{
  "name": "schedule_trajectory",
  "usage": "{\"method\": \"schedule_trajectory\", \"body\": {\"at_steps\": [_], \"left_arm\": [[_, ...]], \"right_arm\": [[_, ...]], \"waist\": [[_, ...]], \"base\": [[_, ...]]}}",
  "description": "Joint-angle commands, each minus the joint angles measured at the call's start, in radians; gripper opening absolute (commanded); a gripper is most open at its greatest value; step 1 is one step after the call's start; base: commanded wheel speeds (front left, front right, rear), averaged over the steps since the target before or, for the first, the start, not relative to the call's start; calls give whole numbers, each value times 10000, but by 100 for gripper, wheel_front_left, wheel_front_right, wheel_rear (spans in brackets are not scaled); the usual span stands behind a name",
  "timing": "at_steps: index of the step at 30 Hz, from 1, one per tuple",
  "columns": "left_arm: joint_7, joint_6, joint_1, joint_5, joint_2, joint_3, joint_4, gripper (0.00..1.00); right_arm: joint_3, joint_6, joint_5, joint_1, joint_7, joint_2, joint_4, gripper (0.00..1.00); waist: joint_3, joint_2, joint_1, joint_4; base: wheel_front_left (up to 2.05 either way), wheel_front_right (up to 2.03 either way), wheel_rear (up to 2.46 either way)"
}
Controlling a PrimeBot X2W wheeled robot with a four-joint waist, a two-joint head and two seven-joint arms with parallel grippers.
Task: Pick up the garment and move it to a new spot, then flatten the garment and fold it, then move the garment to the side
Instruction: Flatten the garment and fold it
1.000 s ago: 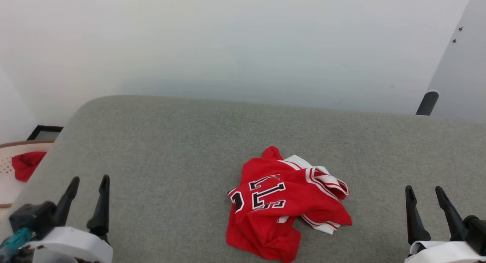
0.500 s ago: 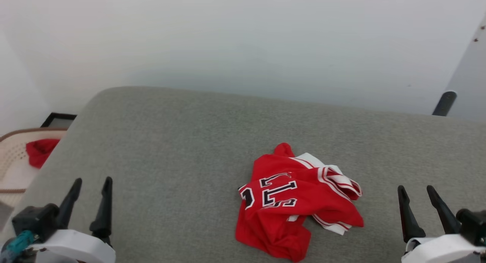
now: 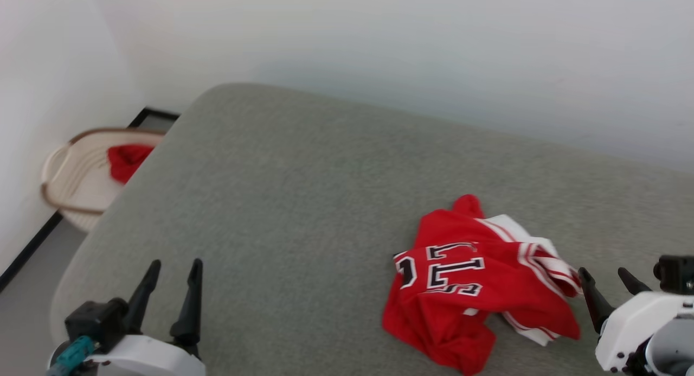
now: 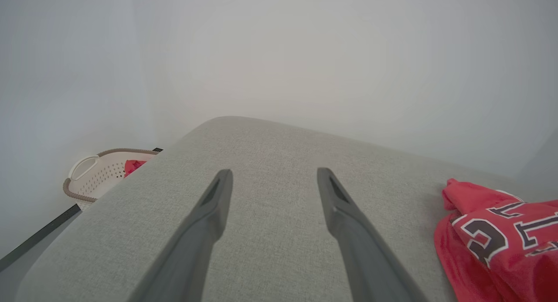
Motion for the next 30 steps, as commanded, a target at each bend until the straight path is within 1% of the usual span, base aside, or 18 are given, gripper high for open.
{"method": "schedule_trajectory", "body": {"at_steps": [1,8,13,14,15,21,30], "left_arm": [[-54,-20,-152,53,-46,-28,8,100],[-188,-138,-449,119,-387,-195,185,100],[-254,-210,-638,132,-580,-233,312,100],[-271,-230,-667,129,-607,-223,335,100],[-285,-236,-697,137,-632,-219,362,100],[-315,-173,-585,94,-666,-55,422,100],[-335,-81,-384,96,-471,130,266,100]], "right_arm": [[-72,1,54,-154,121,-30,34,100],[-228,1,165,-610,1370,-129,594,100],[-112,1,209,-991,1744,-96,1155,100],[2,1,219,-1098,1736,-153,1222,29],[56,1,248,-1232,1628,-212,1271,0],[287,1,483,-1568,1341,-388,1533,0],[214,1,782,-1473,1397,-670,827,0]], "waist": [[550,0,0,609],[1071,0,0,1152],[1363,0,0,1268],[1399,0,0,1271],[1423,0,0,1267],[1399,0,0,996],[1149,0,0,321]], "base": [[0,0,0],[0,0,0],[0,0,0],[0,0,0],[0,0,0],[0,0,0],[0,0,0]]}}
